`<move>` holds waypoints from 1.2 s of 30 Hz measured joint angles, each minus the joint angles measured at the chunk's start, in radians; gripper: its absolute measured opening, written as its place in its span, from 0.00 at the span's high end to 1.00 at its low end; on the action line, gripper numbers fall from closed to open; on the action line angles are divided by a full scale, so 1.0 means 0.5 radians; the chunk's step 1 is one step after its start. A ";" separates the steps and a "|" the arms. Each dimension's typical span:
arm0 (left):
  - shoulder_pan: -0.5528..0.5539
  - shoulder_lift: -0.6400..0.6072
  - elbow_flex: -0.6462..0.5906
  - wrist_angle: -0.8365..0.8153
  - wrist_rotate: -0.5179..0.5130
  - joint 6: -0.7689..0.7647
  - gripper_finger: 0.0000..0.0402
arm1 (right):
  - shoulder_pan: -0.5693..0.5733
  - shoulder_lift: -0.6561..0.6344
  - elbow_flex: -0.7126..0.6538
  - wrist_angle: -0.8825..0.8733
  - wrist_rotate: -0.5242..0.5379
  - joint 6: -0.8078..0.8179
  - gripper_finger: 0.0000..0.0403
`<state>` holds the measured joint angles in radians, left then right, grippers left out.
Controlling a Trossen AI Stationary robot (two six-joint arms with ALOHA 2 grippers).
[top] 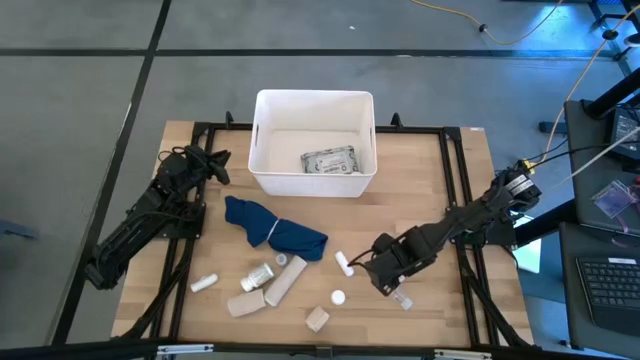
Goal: Pick & place medical supplies in basket/bin
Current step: Put the middle right transparent pill bottle into the white bin
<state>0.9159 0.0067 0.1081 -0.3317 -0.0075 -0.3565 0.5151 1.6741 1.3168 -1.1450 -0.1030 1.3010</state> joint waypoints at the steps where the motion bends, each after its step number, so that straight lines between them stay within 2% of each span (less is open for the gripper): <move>1: 0.000 0.000 0.000 0.001 0.000 0.001 0.82 | 0.000 0.000 -0.018 -0.002 0.002 -0.001 0.28; 6: 0.000 0.000 -0.001 0.015 -0.001 0.001 0.82 | 0.008 0.000 -0.085 0.052 -0.020 0.010 0.19; 11: 0.000 0.000 -0.001 0.021 -0.001 0.001 0.82 | 0.042 0.000 -0.092 0.118 -0.035 0.008 0.16; 19: 0.000 0.000 -0.001 0.027 -0.001 0.002 0.82 | 0.042 0.000 -0.092 0.101 0.111 0.255 0.19; 25: 0.000 0.000 -0.001 0.027 0.000 0.001 0.82 | 0.055 0.023 -0.092 0.065 0.114 0.385 0.21; 32: 0.000 0.000 -0.001 0.027 0.000 0.001 0.82 | 0.070 0.146 -0.092 0.068 -0.031 0.493 0.25; 36: 0.000 0.000 -0.001 0.026 0.000 0.000 0.82 | 0.069 0.214 -0.092 0.096 -0.043 0.494 0.28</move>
<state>0.9159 0.0065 0.1078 -0.3187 -0.0074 -0.3565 0.5496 1.7813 1.2709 -1.0969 -0.1244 1.5482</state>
